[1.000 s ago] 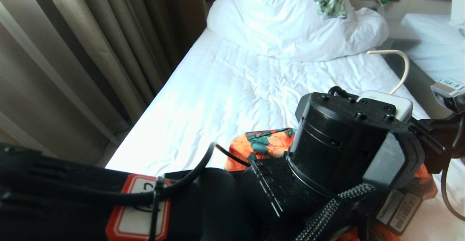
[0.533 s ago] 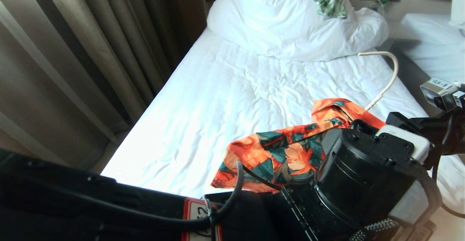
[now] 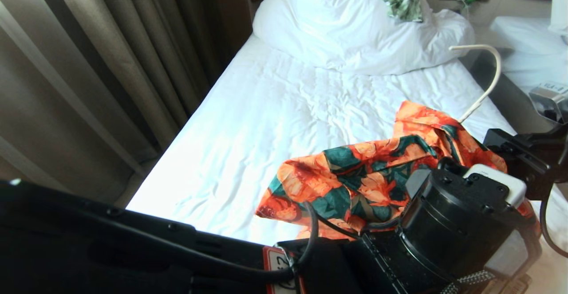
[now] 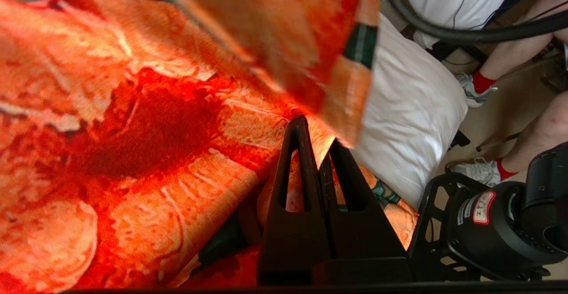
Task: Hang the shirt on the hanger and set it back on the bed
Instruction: Hook the other side of the shirt onto the hanger
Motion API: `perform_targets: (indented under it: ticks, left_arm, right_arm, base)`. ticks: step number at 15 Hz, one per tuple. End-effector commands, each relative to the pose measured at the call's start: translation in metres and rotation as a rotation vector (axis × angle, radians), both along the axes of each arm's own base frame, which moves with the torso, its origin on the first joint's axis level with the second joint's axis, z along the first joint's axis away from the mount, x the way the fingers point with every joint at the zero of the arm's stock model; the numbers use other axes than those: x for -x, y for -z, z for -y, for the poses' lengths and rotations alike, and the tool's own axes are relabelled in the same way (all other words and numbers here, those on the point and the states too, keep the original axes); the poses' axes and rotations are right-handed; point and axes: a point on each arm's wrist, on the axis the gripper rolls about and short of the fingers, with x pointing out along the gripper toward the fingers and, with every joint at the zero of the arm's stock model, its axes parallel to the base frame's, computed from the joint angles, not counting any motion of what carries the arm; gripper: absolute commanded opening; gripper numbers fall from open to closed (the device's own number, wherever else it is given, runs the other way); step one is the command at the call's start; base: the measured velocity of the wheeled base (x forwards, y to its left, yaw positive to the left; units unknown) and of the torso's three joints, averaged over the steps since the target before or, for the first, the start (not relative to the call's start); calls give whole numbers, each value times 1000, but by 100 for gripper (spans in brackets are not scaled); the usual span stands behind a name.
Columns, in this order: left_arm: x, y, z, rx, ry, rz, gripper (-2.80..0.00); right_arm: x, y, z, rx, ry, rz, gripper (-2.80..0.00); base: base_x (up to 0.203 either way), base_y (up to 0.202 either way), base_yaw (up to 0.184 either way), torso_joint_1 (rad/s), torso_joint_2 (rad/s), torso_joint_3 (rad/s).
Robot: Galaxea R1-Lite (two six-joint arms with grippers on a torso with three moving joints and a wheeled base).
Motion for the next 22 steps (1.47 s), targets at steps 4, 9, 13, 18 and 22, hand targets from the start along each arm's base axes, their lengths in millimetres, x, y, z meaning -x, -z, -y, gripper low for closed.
perform_targets:
  ticks: [4,9,13,18,22]
  left_arm:
    - [-2,5,3,-12,-9,-2,-280]
    - [2,5,4,-16,-46,17,0]
    - [6,6,0,-26,-52,16,0]
    - [16,15,-36,-108,-103,14,0]
    - [10,-2,-74,-57,-208,49,-280]
  right_arm:
    - [3,-8,3,1,3,32,-280]
    - [2,-14,5,2,10,49,-280]
    - [0,-16,9,2,25,52,-280]
    - [-12,-30,10,4,24,80,-280]
    - [-17,-48,-4,-12,-11,-27,-280]
  base:
    - [0,0,0,0,0,0]
    - [0,0,0,0,0,0]
    - [0,0,0,0,0,0]
    - [0,0,0,0,0,0]
    - [0,0,0,0,0,0]
